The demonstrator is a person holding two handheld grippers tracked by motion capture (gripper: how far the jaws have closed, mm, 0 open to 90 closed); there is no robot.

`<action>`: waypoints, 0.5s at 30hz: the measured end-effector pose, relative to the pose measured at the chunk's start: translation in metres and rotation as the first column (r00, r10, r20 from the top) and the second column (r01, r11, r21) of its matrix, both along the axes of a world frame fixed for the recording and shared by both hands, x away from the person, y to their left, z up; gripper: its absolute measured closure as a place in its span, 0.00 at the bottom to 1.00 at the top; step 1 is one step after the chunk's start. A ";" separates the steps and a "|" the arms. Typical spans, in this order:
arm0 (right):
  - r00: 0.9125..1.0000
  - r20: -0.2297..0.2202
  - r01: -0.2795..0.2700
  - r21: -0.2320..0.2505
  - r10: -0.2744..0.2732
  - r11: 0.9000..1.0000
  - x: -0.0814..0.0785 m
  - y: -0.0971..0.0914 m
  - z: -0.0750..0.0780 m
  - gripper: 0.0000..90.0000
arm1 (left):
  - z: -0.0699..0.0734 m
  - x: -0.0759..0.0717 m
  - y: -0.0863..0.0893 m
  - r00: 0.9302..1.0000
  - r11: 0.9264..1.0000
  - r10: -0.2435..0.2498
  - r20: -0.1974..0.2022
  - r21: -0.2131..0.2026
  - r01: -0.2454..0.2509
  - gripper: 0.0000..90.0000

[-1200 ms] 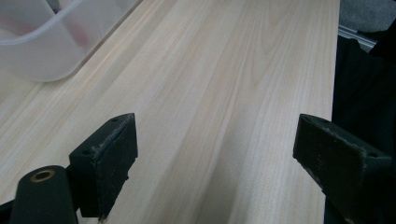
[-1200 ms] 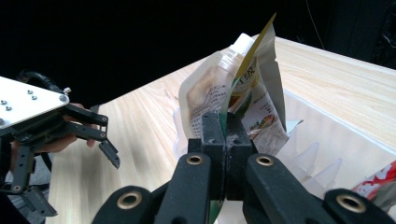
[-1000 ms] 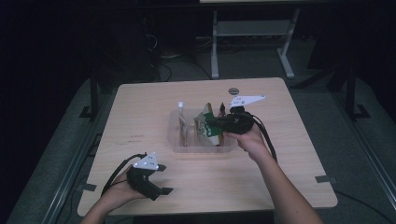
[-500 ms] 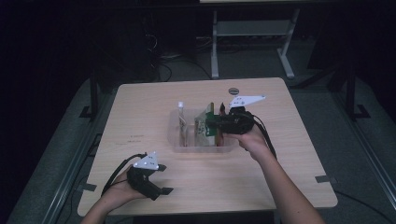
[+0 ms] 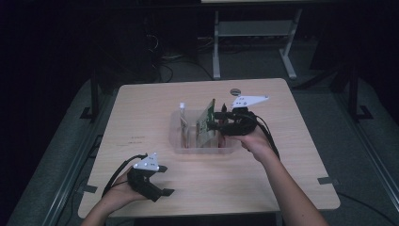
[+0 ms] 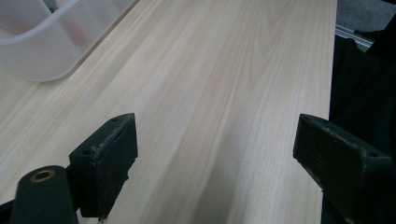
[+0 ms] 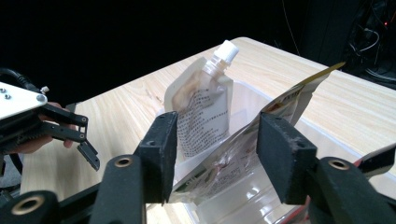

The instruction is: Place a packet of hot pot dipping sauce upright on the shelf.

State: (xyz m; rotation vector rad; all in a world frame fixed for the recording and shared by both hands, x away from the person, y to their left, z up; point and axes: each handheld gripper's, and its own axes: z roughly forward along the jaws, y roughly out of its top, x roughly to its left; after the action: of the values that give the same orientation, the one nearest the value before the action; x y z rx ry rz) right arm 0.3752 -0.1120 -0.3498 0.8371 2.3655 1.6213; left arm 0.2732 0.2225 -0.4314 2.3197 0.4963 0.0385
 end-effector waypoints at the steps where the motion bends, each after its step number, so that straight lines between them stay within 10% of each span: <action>1: 1.000 0.004 0.000 -0.001 0.000 1.000 0.000 0.000 0.001 0.50 | 0.000 0.000 0.000 1.000 1.000 0.001 0.001 -0.001 -0.001 0.15; 15: 1.000 -0.004 -0.017 -0.016 0.017 1.000 -0.018 -0.015 0.005 0.37 | 0.001 0.001 0.002 1.000 1.000 0.010 0.004 0.000 -0.010 0.15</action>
State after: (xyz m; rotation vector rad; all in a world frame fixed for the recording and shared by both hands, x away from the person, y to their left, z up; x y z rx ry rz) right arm 0.3569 -0.1268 -0.3444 0.8207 2.3916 1.6068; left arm 0.2743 0.2249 -0.4307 2.3171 0.5059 0.0481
